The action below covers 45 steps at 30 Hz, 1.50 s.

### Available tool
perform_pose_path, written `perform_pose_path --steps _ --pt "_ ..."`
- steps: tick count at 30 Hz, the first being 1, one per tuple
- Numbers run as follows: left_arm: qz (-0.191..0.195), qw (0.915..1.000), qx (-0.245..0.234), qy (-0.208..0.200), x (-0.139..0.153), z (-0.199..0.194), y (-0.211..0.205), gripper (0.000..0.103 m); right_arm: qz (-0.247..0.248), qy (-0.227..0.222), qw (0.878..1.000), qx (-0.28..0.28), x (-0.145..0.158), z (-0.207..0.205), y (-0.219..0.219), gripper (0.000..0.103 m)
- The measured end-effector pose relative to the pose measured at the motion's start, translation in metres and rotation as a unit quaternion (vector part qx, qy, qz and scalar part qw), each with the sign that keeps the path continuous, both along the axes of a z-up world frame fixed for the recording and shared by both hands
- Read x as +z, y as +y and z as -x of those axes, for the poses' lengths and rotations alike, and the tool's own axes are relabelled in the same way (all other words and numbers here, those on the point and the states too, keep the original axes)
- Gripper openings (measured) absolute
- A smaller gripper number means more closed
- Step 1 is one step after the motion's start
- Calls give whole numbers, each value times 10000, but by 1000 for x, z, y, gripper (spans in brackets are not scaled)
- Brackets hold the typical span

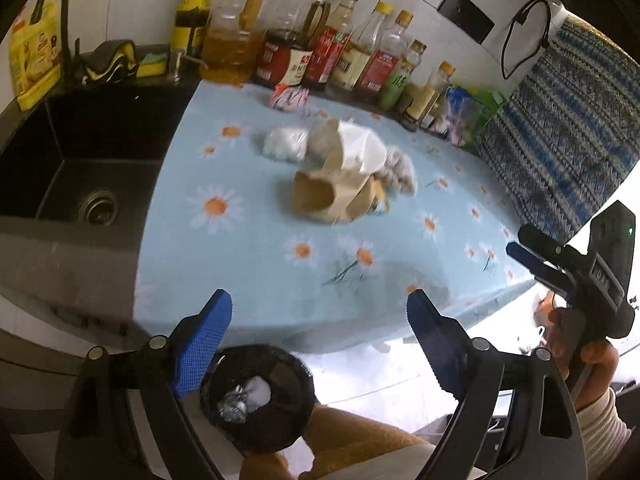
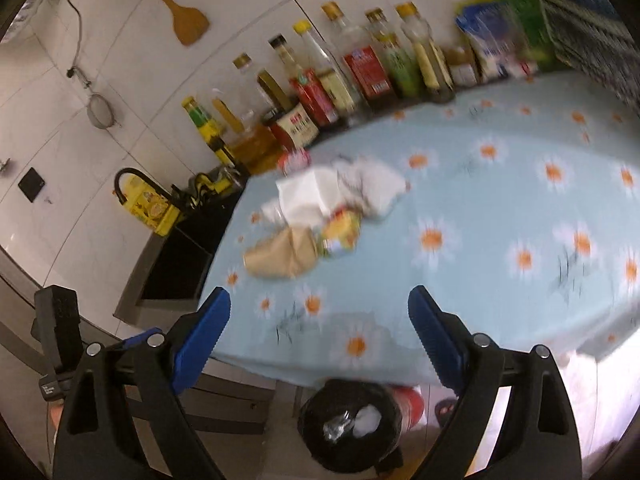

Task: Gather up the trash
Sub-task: 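Raise both tools back toward the trash pile on the counter, then grasp the brown paper cup with the left tool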

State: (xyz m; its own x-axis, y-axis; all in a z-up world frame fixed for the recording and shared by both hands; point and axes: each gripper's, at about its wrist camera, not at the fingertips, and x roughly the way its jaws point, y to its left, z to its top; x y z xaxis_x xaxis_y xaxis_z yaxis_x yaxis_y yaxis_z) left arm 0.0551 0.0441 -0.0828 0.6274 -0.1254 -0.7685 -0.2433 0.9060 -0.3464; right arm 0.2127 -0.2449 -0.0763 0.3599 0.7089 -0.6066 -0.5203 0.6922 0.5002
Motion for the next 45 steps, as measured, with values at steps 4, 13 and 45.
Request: perform_pose_path --steps 4,13,45 --pt "-213 9997 54 73 4 -26 -11 87 3 -299 9995 105 14 -25 1 90" --pt "-485 9973 314 458 -4 -89 -31 87 -69 -401 9983 423 12 -79 4 90" --pt "-821 9783 1143 1519 -66 -189 -33 58 -268 -16 9847 1723 -35 -169 34 90"
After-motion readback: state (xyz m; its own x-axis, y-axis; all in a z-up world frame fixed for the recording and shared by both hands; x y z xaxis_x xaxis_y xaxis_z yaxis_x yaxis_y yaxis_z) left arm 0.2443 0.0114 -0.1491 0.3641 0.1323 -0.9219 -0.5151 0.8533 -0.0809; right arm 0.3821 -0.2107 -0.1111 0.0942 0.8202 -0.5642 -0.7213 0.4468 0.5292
